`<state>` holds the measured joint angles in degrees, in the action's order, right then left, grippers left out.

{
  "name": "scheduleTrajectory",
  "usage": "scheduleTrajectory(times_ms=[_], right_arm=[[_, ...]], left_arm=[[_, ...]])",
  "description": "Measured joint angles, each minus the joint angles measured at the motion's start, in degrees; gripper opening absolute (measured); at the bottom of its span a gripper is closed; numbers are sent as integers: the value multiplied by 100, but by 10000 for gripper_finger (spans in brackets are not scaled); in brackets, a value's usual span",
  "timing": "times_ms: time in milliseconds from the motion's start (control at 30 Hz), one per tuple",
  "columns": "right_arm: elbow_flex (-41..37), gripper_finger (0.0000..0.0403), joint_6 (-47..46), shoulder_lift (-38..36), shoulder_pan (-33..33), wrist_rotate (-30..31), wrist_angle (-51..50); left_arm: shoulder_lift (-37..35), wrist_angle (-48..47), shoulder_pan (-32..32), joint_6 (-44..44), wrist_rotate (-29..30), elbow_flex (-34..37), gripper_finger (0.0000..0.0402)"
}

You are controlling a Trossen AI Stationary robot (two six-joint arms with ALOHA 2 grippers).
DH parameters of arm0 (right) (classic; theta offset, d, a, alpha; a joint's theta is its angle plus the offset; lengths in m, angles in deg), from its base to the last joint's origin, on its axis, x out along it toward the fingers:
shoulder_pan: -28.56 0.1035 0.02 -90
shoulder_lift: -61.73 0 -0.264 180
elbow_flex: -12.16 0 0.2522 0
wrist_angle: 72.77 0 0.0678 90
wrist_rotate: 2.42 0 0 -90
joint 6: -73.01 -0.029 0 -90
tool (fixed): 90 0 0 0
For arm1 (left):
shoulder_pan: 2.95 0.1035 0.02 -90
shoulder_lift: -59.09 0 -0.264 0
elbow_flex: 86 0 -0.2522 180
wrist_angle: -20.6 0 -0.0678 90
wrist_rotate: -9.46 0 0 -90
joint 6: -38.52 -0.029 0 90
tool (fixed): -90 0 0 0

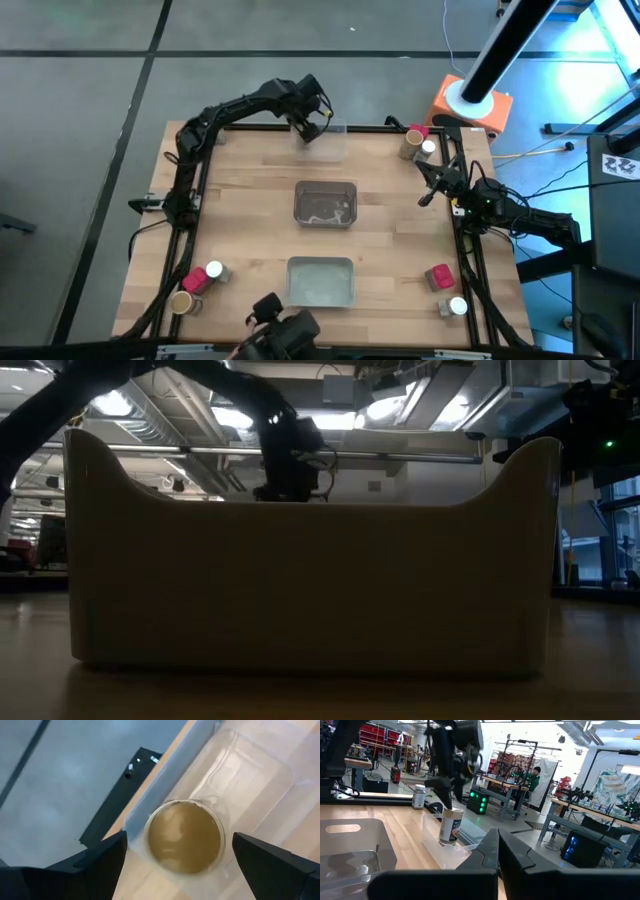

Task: Sort spices by type
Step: Put the top left white seasoning bottle into the black bin

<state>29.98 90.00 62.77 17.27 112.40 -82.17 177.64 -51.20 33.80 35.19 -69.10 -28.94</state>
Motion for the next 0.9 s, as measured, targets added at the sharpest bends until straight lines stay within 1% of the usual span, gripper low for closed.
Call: scheduleTrajectory(times_ms=[233, 600, 800, 900], right_arm=[[-1, 7, 0, 0, 2, 0, 0], [0, 7, 0, 0, 2, 0, -2], [-1, 7, -4, 1, 0, -2, -37], [-2, 7, -7, 0, 0, 0, -79]], left_arm=[[-594, -275, -88, 137, 134, 0, 345], [-1329, -1856, -155, 794, 710, 0, 345], [-1753, -2154, -168, 1100, 1637, 0, 345], [-1895, -2152, -69, 1233, 1926, 0, 345]])
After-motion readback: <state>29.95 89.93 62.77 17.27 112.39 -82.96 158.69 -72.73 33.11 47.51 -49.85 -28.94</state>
